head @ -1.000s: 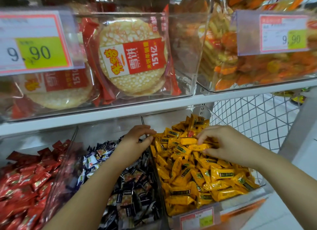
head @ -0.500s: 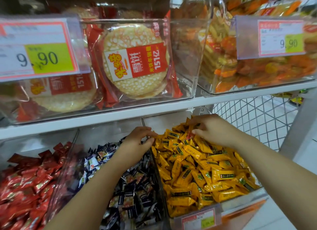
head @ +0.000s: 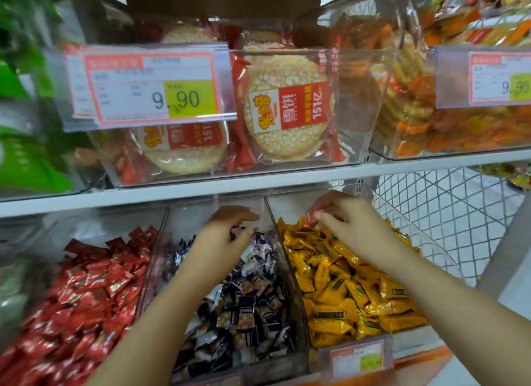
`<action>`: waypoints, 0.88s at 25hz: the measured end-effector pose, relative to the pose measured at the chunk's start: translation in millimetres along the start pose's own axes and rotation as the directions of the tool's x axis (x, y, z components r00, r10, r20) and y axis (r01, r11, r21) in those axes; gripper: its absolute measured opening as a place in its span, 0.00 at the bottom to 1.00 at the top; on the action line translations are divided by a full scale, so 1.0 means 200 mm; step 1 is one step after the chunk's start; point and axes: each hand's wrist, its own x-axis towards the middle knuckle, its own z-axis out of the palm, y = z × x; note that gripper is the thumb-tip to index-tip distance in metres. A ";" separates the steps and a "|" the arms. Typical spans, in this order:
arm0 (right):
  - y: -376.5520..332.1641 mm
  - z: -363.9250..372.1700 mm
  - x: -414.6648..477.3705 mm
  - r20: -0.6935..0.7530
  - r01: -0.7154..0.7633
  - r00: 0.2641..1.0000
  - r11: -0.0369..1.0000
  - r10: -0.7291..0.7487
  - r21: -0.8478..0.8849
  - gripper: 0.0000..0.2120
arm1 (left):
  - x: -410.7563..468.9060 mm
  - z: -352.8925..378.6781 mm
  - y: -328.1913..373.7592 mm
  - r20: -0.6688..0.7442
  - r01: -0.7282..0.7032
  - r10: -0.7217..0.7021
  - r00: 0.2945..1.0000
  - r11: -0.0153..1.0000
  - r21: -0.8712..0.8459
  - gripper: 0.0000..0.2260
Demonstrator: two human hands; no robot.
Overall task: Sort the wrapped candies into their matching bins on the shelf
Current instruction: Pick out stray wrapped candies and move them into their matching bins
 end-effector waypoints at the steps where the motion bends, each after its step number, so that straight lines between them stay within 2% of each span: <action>1: -0.08 0.05 -0.02 0.022 0.027 0.999 0.999 -0.028 0.024 0.06 | -0.05 -0.08 -0.02 -0.044 0.020 -0.019 0.999 1.000 0.014 0.10; 3: -0.26 0.17 -0.04 0.055 0.062 0.996 0.994 -0.067 0.095 0.04 | -0.16 -0.23 -0.09 -0.157 0.058 -0.054 0.986 0.998 0.026 0.10; 6: -0.51 0.42 -0.05 0.180 0.095 0.974 0.972 -0.135 0.217 0.03 | -0.31 -0.43 -0.22 -0.324 0.096 -0.080 0.943 0.995 0.033 0.10; 10: -0.73 0.73 -0.01 0.230 0.082 0.961 0.955 -0.151 0.286 0.04 | -0.48 -0.60 -0.35 -0.374 0.136 -0.114 0.920 0.990 0.031 0.13; 13: -0.81 0.85 0.02 0.369 0.070 0.916 0.968 -0.158 0.240 0.14 | -0.56 -0.67 -0.40 -0.378 0.144 -0.122 0.918 0.989 0.031 0.13; 16: -0.76 0.79 0.01 0.389 0.132 0.902 0.978 -0.187 0.163 0.17 | -0.58 -0.66 -0.40 -0.362 0.166 -0.150 0.920 0.986 0.013 0.11; 19: -0.65 0.61 -0.03 0.328 0.167 0.923 0.978 -0.200 0.125 0.13 | -0.54 -0.58 -0.35 -0.320 0.167 -0.154 0.935 0.986 0.012 0.10; 22: -0.46 0.34 -0.08 0.249 0.168 0.954 0.986 -0.167 0.017 0.10 | -0.44 -0.43 -0.25 -0.256 0.109 -0.101 0.961 0.994 0.016 0.10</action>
